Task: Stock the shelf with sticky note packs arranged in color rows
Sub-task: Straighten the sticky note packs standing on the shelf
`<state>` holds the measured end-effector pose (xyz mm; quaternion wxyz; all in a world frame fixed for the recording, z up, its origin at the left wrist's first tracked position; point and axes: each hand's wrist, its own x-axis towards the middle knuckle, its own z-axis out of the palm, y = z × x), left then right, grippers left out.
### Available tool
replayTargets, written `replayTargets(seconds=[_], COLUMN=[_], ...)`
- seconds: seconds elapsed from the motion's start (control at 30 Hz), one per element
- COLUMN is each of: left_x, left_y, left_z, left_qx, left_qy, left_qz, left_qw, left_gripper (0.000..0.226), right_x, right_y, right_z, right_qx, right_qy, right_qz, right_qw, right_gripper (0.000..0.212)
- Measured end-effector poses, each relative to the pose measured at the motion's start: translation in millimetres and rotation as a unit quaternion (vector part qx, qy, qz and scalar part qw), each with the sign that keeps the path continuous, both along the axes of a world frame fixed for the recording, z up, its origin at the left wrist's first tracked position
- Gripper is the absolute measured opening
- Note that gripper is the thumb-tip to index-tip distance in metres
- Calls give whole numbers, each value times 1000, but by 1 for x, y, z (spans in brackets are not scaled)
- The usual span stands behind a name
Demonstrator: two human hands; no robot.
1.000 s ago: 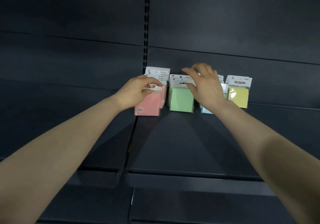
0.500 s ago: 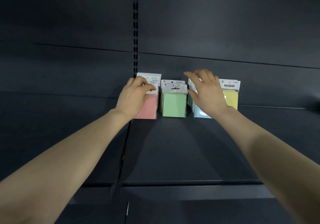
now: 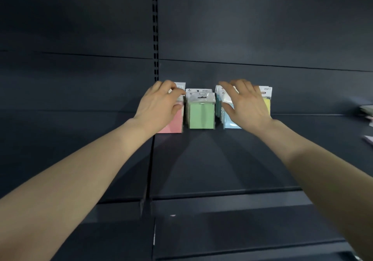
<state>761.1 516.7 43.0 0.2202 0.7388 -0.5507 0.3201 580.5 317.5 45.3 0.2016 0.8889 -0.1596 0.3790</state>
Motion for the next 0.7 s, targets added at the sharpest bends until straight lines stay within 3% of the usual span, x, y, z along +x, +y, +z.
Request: replayTargets(seconds=[0.33, 0.7], left_x=[-60, -173], left_y=[-6, -78], left_z=[12, 20], left_qx=[28, 47], left_qy=[-4, -19], left_qz=[-30, -80], left_qw=[999, 996], left_gripper=[46, 46], right_x=[-81, -220], right_y=[16, -39], right_z=[-8, -6], right_qx=[4, 15], right_qy=[34, 44], right_qz=[-63, -124], right_qw=[997, 991], right_gripper=[57, 59])
